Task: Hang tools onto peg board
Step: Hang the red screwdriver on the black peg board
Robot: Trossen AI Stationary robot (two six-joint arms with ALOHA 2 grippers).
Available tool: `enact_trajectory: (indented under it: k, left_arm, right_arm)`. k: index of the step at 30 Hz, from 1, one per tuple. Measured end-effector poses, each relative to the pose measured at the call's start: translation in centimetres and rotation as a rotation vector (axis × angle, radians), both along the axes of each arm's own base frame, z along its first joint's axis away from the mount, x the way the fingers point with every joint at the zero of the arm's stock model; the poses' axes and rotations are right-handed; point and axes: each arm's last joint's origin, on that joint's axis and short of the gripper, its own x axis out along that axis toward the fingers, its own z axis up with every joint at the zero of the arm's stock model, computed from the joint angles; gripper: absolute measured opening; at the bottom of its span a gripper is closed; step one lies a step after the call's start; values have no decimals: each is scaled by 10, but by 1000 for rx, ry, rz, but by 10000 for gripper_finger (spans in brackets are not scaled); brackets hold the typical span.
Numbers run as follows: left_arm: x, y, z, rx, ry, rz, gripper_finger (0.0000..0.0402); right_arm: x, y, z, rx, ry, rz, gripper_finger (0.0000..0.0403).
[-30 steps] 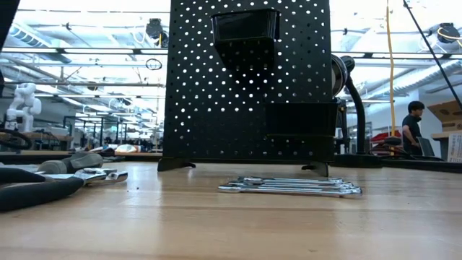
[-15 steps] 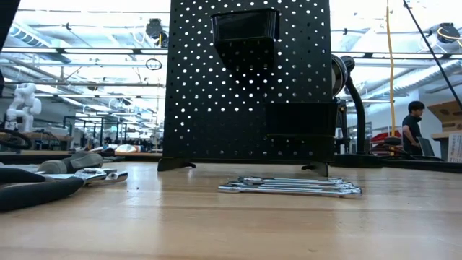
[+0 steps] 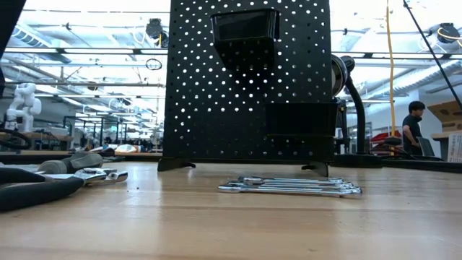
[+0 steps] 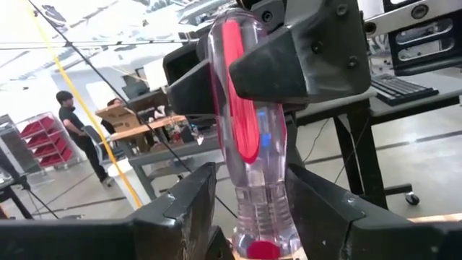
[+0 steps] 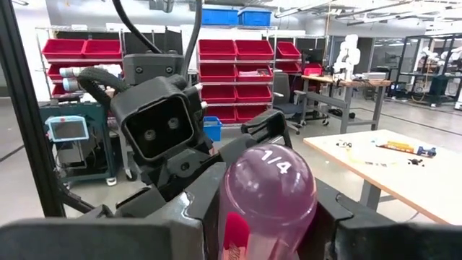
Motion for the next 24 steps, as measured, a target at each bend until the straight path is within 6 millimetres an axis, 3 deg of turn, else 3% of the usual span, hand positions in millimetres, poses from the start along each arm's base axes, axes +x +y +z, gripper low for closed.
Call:
enact_trajectory:
  k: [8, 15, 24]
  left_arm:
    - [6, 1, -7, 0, 9, 10, 172]
    - [7, 1, -7, -25, -7, 31, 106]
    - [7, 2, -6, 6, -3, 25, 106]
  right_arm:
    - [3, 2, -1, -25, 11, 14, 114]
    - [5, 2, -2, -73, 28, 7, 114]
    - [6, 4, -1, -89, 22, 24, 140]
